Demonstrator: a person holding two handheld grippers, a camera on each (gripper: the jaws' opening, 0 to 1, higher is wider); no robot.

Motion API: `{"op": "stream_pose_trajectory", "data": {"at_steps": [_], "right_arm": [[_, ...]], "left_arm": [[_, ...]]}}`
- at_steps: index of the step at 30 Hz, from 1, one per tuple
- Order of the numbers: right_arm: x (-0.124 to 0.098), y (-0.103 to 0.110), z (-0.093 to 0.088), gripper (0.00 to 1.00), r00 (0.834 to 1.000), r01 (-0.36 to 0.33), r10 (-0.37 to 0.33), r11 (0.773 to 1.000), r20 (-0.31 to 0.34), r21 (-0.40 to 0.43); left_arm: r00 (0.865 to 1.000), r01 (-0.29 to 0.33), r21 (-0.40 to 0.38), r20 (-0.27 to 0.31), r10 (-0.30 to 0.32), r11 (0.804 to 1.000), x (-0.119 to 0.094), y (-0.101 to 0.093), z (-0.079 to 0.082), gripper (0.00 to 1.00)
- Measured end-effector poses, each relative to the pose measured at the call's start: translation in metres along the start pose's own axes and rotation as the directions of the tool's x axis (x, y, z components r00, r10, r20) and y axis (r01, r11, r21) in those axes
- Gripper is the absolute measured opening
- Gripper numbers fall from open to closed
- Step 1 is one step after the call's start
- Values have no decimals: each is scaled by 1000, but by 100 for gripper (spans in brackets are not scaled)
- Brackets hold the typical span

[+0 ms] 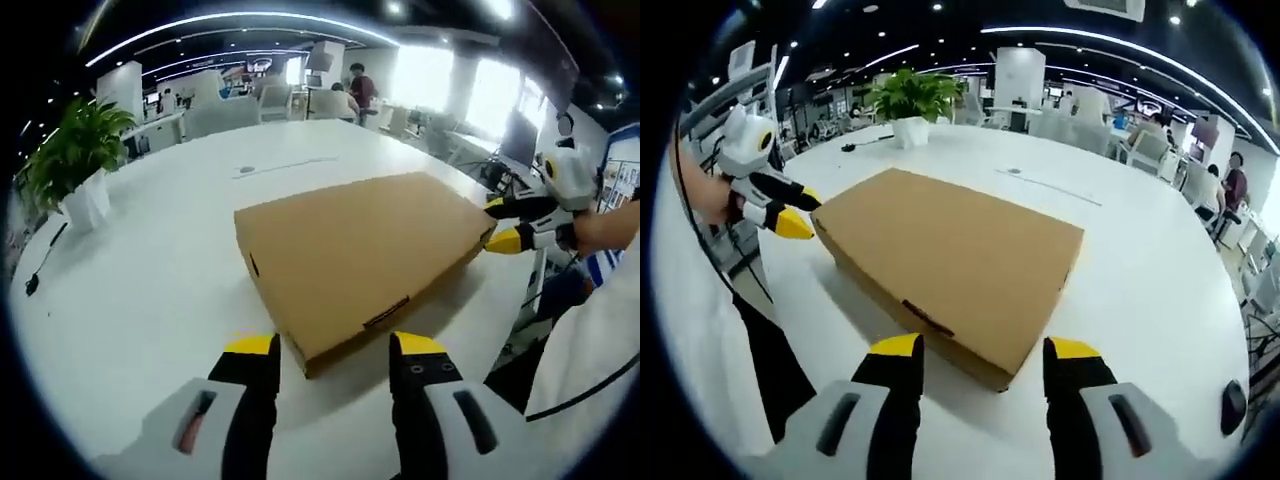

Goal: Operate the shoe box by opening the lid, removing the specified soft item, and placing it in the target area until the item is outside and the box remains undamaged.

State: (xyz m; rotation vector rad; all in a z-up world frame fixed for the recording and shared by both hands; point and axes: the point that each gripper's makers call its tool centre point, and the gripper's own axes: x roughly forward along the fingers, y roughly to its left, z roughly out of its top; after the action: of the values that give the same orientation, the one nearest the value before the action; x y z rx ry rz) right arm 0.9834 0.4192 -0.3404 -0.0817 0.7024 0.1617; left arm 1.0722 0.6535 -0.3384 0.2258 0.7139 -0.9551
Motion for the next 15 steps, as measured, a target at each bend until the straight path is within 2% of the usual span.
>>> {"op": "stream_pose_trajectory", "data": {"at_steps": [3, 7, 11, 13, 15], "right_arm": [[-7, -4, 10, 48, 999, 35, -34, 999, 25, -17], [-9, -6, 20, 44, 999, 34, -32, 999, 34, -40], [-7, -5, 26, 46, 999, 17, -16, 1000, 48, -13], [-6, 2, 25, 54, 998, -40, 37, 996, 44, 84], [-4, 0, 22, 62, 999, -51, 48, 988, 24, 146]], "left_arm": [[1000, -14, 25, 13, 14, 1000, -5, -2, 7, 49], [1000, -10, 52, 21, 9, 999, -5, -3, 11, 54], [999, 8, 25, 45, -9, 1000, -4, -4, 18, 57], [997, 39, -53, 75, -35, 998, -3, -7, 25, 62], [995, 35, -68, 92, -29, 997, -4, -1, 29, 67]]}}
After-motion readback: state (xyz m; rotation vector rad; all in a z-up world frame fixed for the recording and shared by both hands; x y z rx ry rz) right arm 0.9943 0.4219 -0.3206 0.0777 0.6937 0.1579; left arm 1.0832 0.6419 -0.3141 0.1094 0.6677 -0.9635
